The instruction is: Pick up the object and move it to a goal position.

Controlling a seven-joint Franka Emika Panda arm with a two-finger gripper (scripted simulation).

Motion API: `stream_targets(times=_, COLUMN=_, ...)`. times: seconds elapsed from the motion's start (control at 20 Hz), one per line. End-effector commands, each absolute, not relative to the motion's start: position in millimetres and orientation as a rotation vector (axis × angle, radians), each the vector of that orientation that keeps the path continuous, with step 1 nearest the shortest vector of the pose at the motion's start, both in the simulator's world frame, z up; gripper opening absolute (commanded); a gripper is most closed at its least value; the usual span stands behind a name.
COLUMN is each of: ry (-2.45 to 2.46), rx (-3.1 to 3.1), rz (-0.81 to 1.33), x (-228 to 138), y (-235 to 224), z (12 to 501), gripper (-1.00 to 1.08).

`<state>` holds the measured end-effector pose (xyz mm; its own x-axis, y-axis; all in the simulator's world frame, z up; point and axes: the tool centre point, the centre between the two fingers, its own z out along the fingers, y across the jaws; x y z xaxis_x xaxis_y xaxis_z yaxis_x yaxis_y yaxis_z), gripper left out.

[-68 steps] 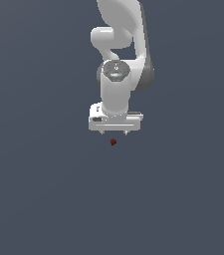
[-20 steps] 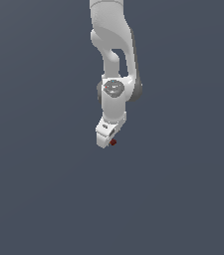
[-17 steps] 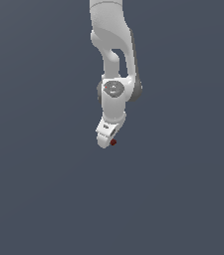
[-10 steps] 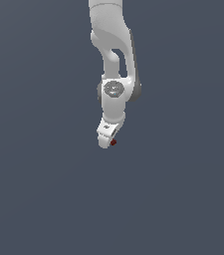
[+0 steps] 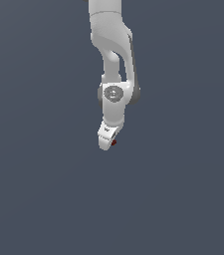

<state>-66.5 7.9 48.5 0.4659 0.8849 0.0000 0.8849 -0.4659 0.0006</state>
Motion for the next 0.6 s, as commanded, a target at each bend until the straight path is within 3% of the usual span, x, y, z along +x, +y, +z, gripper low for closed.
stream_targets(times=0.0, ry=1.626, rx=2.688, rz=-0.001, x=-67, y=8, z=36, gripper=1.00)
stream_targets(times=0.4, ry=1.627, rx=2.687, rz=0.000, x=-67, y=8, z=17, gripper=1.00)
stream_targets(times=0.45, ry=1.627, rx=2.687, rz=0.000, x=-67, y=8, z=17, gripper=-1.00)
stream_targets(times=0.55, ry=1.627, rx=2.687, rz=0.000, x=-67, y=8, z=17, gripper=-1.00)
